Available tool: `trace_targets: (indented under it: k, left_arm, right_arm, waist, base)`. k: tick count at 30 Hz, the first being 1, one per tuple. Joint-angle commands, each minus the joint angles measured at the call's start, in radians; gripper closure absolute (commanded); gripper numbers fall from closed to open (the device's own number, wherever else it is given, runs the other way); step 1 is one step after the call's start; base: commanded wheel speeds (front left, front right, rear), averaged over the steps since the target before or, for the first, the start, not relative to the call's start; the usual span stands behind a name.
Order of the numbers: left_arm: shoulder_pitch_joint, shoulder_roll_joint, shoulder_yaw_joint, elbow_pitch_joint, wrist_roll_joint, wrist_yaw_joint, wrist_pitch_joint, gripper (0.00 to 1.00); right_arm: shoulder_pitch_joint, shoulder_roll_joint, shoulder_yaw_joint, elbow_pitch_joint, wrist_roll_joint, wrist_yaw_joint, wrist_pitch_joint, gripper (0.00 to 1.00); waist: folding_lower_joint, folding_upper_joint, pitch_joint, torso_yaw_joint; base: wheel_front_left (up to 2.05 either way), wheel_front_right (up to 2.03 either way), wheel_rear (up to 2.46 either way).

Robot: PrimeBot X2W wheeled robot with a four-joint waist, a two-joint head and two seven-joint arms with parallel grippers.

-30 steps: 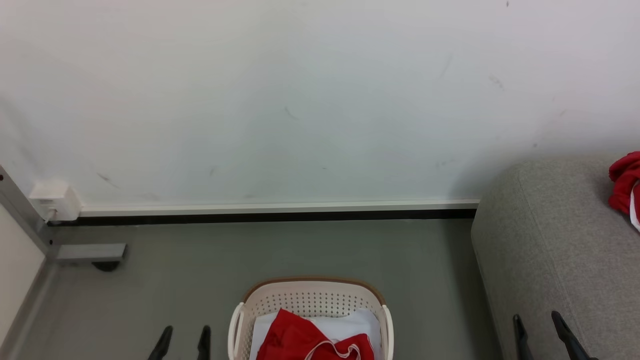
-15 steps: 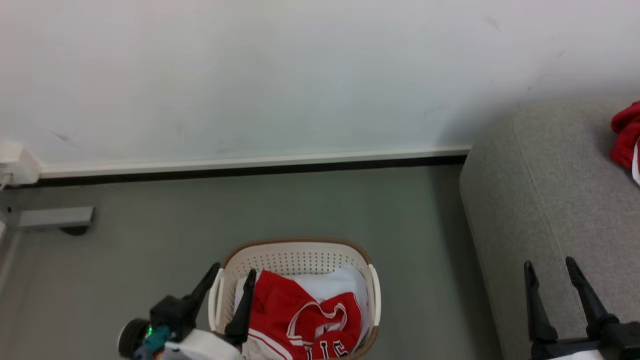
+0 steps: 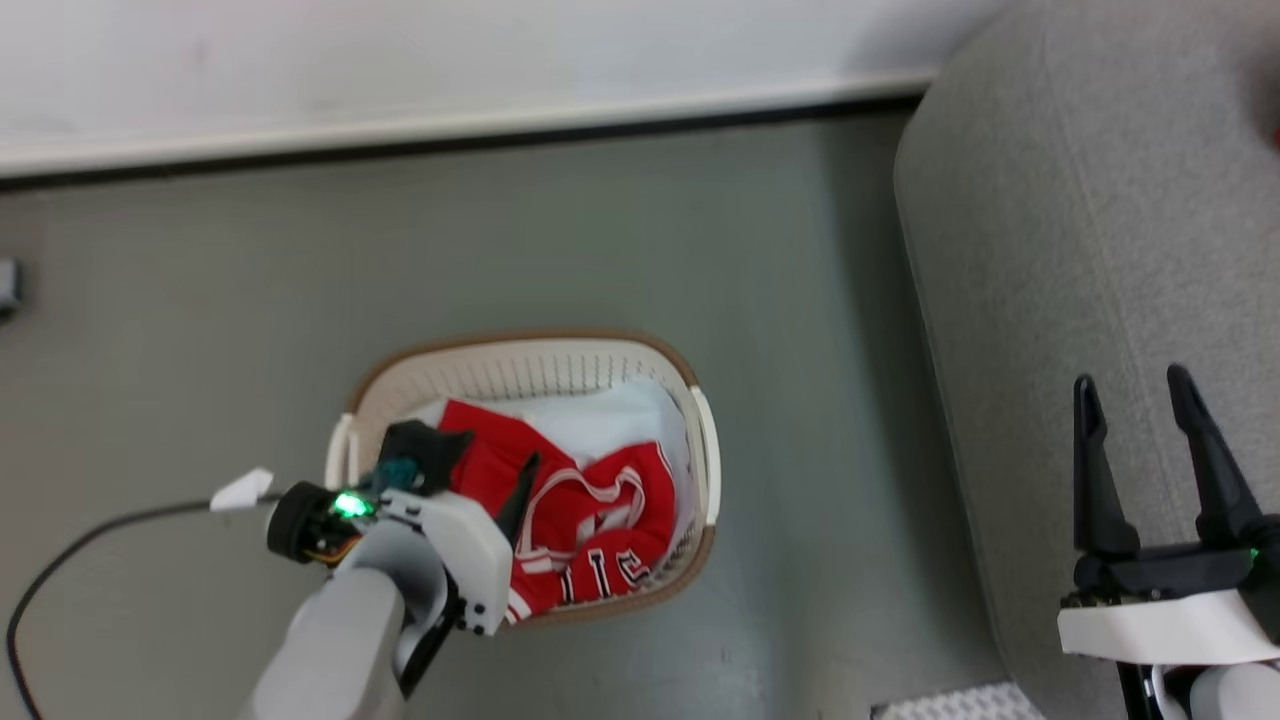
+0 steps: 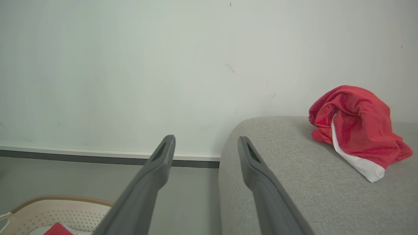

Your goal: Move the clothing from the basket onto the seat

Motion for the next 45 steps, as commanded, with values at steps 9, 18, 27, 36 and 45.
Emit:
trace_targets:
  k: [9,18,27,36,45]
  left_arm:
    - [-0.179,0.022,-0.021,0.227,0.018,0.029,0.126,0.0]
    - [-0.278,0.056,-0.036,0.361,0.043,0.071,0.169,0.0]
    - [-0.369,0.103,-0.049,0.416,0.05,0.084,0.187,0.0]
    - [-0.417,0.133,-0.067,0.44,0.056,0.08,0.2,0.0]
    - [-0.436,0.12,-0.084,0.457,0.035,0.058,0.204,0.0]
  right_arm:
    - [-0.081,-0.001,0.037,-0.026,0.036,-0.003,0.0,0.0]
    - [-0.101,-0.001,0.066,-0.035,0.069,-0.003,0.0,0.0]
    - [-0.121,-0.001,0.087,-0.04,0.101,-0.003,0.0,0.0]
    - [-0.143,-0.001,0.103,-0.051,0.124,-0.003,0.0,0.0]
    - [-0.152,-0.001,0.105,-0.052,0.128,-0.003,0.0,0.0]
  waist:
    - [-0.0004,0.0,0.21,-0.059]
    - [-0.0004,0.0,0.273,-0.098]
    - [-0.0004,0.0,0.346,-0.125]
    - [-0.0004,0.0,0.412,-0.142]
    - [-0.0004,0.0,0.452,-0.143]
  base:
    - [0.0,0.0,0.0]
    - [0.0,0.0,0.0]
    - [0.0,0.0,0.0]
    - [0.0,0.0,0.0]
    - [0.0,0.0,0.0]
